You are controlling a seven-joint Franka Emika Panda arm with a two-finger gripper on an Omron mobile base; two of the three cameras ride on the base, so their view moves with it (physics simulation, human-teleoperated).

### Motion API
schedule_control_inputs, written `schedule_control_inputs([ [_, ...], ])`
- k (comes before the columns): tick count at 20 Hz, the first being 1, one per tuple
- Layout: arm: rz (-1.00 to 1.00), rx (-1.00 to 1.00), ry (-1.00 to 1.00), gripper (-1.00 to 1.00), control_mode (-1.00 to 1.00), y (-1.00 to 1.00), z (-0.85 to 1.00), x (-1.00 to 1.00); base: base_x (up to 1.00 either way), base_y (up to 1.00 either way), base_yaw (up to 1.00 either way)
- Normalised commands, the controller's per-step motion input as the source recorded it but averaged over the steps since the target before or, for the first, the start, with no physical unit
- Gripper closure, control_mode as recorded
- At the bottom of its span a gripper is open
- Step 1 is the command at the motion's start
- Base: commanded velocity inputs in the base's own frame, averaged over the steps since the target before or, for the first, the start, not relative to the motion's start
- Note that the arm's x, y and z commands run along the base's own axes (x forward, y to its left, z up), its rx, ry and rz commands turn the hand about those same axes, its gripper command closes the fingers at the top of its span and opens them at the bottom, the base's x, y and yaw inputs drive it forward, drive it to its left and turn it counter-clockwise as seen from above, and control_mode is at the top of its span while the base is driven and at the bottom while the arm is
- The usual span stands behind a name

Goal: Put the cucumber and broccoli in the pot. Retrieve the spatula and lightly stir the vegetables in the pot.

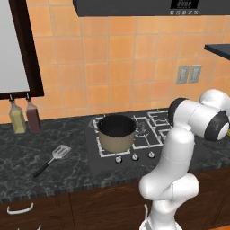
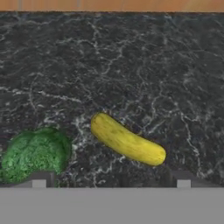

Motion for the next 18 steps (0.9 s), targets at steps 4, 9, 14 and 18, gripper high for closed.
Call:
schedule_control_inputs([
  [4,0.07,0.13,0.16,-1.0,-1.0,-0.3,0.4,0.42,0.0,0.0,0.0],
  [9,0.27,0.01,0.31,-1.0,-1.0,-0.43,-0.79,0.57,0.0,0.0,0.0],
  [14,0.36,0.11,0.14,-1.0,-1.0,-0.83,-0.16,0.04,0.0,0.0,0.0],
  [18,0.33,0.12,0.14,-1.0,-1.0,-0.25,-0.08,-0.04,0.0,0.0,0.0],
])
